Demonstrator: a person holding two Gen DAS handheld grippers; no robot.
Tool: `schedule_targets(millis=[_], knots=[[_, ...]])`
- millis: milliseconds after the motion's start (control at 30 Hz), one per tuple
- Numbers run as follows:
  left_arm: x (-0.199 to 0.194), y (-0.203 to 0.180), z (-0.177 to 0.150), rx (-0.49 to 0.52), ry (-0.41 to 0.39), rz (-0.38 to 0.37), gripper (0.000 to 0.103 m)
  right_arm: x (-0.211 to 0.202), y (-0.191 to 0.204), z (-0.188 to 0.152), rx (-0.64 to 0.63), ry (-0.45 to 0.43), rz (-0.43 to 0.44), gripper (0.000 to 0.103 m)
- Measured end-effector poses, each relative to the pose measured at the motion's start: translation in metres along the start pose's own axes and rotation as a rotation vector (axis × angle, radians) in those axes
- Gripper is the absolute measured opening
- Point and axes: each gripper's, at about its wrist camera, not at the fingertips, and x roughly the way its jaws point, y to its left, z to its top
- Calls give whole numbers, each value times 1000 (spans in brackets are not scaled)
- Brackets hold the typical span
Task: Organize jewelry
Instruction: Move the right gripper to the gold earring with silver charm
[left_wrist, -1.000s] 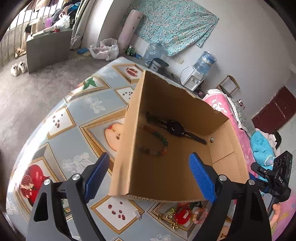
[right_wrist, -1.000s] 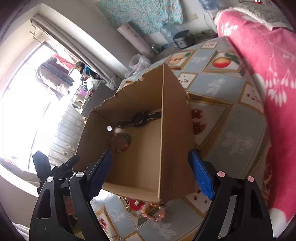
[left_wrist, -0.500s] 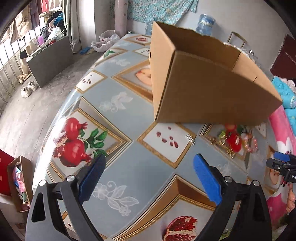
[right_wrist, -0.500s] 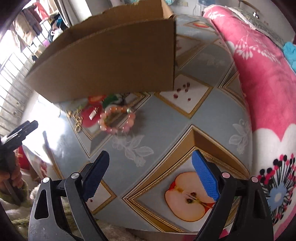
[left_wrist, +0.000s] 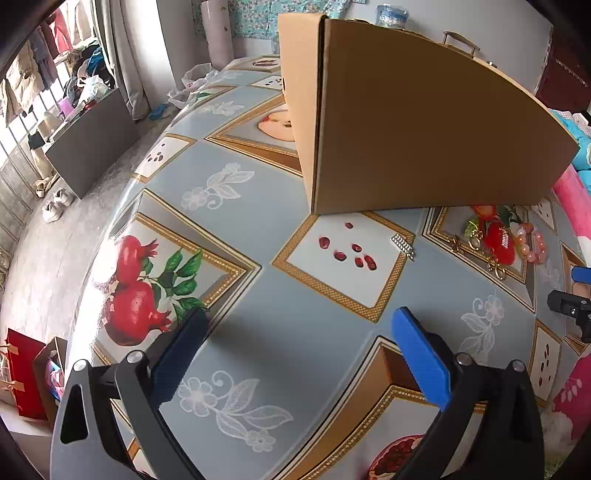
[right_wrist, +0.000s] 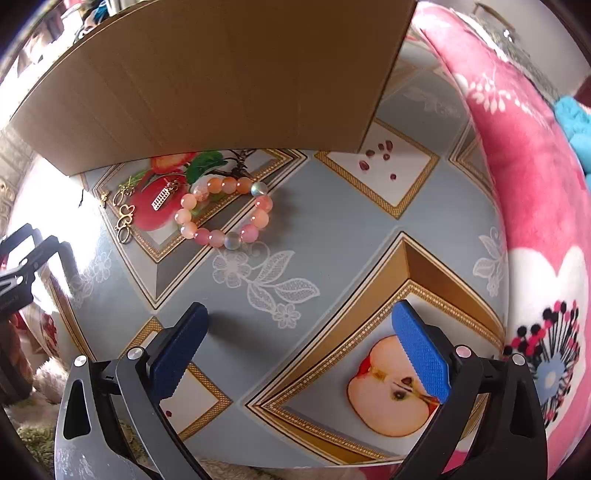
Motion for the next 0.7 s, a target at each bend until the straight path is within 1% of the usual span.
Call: schedule_targets(millis=[100,133,267,300,367,400,433,500,567,700], knots=[[0,-2,1,16,4,-9,99,3,-3,6,10,15,7,95],[-1,-3,2,22,5,-12,99,6,-6,9,7,12,9,95],[-1,-1,1,41,3,-23,99,5,-7,3,-37,-19,14,95],[0,0,2,44,0,-25,99,5,-7,4,-45,-8,7,95],[1,1,3,47,0,-28,99,2,-7,8,-26,6,-45,95],[1,1,3,48,2,-28,99,-4,-6,9,-16,-25,-58,95],[1,1,4,49,2,-29,99,-8,-5,11,-11,-61,-54,95],[1,2,3,49,-6,-29,99,-13,2,19,-14,-103,-39,95],[3,2,4,50,-1,-30,99,-12,8,26,-32,-124,-21,95],[5,2,4,56,14,-33,99,-2,18,41,-59,-140,-16,95]])
